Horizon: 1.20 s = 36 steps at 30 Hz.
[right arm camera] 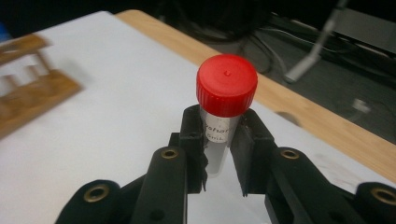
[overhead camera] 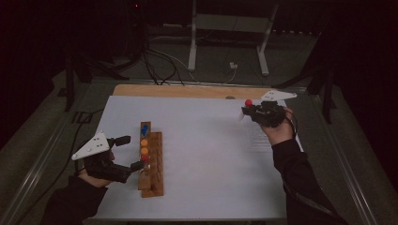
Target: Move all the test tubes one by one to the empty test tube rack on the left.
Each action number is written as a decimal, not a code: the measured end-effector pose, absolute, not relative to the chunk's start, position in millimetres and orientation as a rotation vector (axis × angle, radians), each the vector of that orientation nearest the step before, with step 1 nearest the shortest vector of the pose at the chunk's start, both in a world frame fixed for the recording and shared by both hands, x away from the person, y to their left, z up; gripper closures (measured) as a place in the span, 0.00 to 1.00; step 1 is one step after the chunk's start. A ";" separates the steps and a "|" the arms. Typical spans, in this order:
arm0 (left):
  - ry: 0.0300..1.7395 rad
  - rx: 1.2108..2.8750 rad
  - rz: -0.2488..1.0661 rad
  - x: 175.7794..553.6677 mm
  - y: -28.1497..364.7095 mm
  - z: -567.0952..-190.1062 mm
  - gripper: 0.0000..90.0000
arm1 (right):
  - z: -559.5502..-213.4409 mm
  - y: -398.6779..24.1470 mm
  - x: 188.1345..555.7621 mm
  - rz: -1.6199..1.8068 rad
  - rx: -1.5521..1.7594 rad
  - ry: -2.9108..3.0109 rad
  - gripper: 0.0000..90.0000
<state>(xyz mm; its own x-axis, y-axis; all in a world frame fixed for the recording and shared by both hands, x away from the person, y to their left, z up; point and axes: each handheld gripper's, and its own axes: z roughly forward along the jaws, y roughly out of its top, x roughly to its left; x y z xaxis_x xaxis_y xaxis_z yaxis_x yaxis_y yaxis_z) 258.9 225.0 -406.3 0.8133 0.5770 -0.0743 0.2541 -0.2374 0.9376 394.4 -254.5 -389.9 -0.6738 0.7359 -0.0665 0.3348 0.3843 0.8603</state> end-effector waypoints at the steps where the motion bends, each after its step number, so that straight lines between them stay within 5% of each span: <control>1: 0.629 1.827 0.339 259.9 222.5 -405.1 0.03 | -390.6 -250.5 389.6 1.230 0.901 2.220 0.83; 25: 0.464 1.886 0.217 275.8 141.5 -388.7 0.10 | -412.2 -143.0 291.1 1.383 0.477 2.570 0.83; 36: 0.396 1.893 0.219 277.2 115.2 -390.0 0.47 | -412.8 -120.9 285.6 1.383 0.409 2.607 0.83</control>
<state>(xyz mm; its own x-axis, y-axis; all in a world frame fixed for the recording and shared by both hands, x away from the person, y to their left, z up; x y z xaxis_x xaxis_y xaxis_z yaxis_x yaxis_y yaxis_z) 277.2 115.2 -390.0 0.9262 0.3749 -0.0397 0.1655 -0.3098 0.9363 285.6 -120.9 -412.8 -0.9496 0.3132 -0.0145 0.1636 0.5344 0.8293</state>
